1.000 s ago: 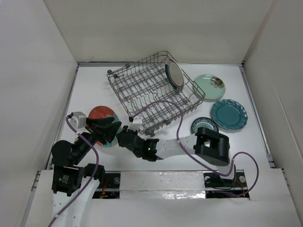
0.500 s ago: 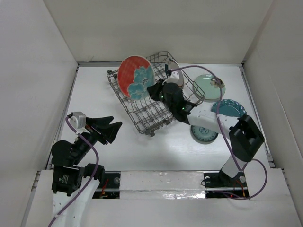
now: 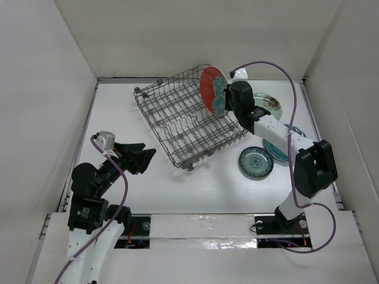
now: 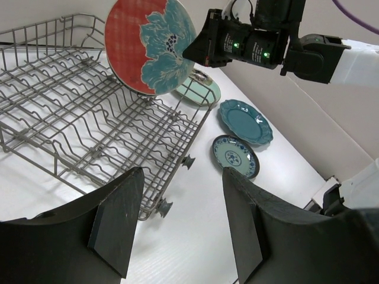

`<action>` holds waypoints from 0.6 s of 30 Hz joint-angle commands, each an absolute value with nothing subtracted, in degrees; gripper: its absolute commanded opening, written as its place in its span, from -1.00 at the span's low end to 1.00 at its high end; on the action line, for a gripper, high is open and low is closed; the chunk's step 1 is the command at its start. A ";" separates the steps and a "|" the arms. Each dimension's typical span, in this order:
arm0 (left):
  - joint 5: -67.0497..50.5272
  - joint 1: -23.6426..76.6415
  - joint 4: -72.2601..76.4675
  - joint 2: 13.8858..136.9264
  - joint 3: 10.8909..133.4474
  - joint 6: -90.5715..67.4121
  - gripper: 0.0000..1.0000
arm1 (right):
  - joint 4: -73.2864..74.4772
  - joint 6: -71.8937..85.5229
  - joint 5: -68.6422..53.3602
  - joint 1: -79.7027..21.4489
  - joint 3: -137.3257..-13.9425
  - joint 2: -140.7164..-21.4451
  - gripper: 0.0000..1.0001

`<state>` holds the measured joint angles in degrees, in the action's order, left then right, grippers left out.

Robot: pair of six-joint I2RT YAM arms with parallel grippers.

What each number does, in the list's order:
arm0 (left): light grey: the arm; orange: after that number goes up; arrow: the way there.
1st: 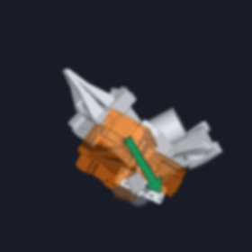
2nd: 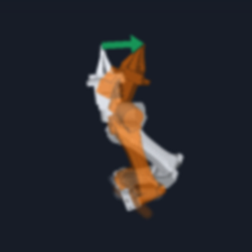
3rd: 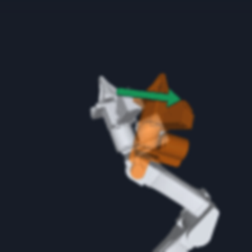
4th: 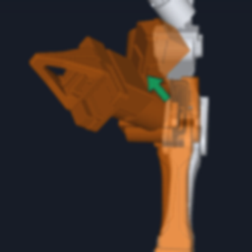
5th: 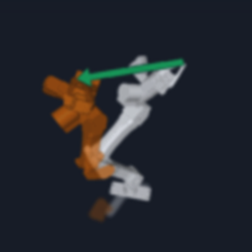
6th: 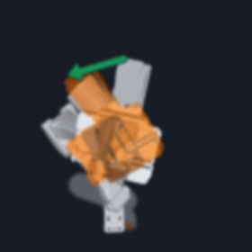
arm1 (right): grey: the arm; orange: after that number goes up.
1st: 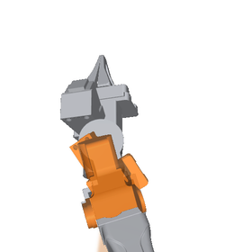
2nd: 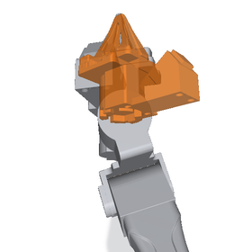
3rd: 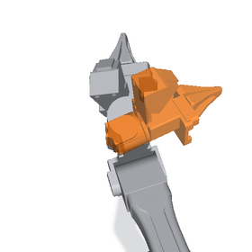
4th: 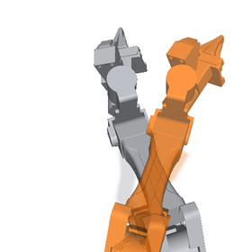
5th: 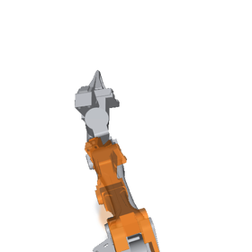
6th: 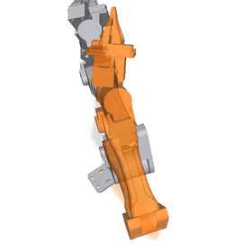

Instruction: Load the plates into the dish rack

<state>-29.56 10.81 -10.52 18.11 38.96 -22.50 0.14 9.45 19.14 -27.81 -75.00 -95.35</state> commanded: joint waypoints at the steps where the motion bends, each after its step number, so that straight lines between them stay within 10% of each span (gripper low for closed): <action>1: -30.32 10.99 -7.38 18.81 38.67 -21.62 0.05 | -12.92 3.17 19.77 -28.56 -83.40 -94.47 -1.00; 18: -30.32 10.99 -7.38 19.07 38.50 -21.36 0.05 | -18.02 -4.22 32.95 -31.82 -83.93 -100.72 -1.00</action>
